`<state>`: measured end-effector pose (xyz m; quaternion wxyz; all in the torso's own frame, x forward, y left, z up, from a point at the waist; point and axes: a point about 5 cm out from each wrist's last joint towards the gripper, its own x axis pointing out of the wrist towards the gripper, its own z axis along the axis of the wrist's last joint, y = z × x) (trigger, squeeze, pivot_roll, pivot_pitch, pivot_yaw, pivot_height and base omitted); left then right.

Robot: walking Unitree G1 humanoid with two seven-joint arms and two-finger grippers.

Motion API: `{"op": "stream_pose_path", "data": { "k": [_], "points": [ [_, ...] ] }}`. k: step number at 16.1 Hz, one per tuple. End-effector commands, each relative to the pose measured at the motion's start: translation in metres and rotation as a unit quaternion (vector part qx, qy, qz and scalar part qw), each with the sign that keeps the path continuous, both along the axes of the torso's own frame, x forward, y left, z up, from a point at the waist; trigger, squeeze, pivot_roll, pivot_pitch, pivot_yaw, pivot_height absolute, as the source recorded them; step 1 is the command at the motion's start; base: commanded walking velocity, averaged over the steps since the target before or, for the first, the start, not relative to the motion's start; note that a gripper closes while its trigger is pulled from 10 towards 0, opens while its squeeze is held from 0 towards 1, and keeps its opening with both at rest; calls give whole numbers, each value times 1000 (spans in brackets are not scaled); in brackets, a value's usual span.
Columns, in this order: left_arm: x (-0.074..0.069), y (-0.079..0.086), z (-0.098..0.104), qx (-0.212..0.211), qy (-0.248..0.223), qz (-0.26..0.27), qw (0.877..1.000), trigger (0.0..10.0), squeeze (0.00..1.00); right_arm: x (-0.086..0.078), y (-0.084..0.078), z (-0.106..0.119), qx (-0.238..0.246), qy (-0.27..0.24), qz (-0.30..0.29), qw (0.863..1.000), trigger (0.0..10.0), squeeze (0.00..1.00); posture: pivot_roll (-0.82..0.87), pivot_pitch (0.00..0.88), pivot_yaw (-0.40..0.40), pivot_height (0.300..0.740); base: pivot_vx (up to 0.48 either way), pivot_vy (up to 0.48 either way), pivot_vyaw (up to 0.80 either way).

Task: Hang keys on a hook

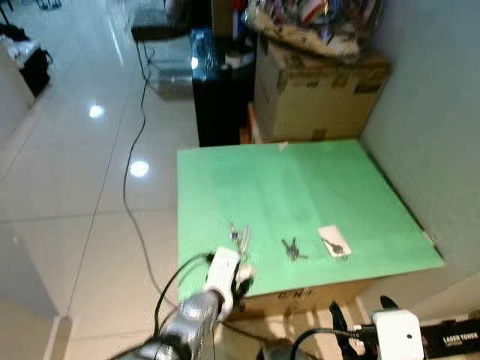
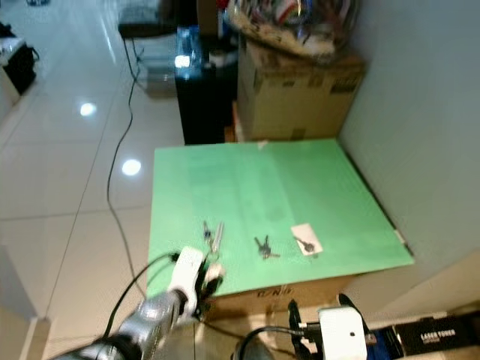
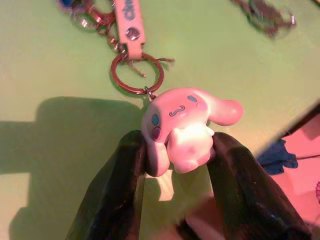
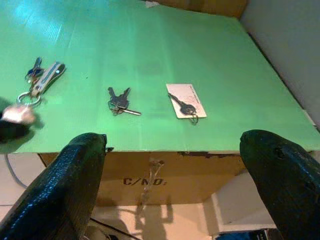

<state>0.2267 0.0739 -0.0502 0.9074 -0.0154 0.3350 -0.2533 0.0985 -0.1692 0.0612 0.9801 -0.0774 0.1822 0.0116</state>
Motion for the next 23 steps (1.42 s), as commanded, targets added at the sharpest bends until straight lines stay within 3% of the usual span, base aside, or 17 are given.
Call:
{"op": "stream_pose_path", "data": {
  "k": [1, 23],
  "points": [
    [30, -147, 87, -109, -45, -145, 982, 0, 0, -2, -1, -1, -4, 7, 0, 1000, 10000, 0, -453, 220, 155, 740, 0, 0, 0],
    [30, -147, 87, -109, -45, -145, 982, 0, 0, -2, -1, -1, -4, 7, 0, 1000, 10000, 0, -453, 220, 155, 740, 0, 0, 0]
  ]
}}
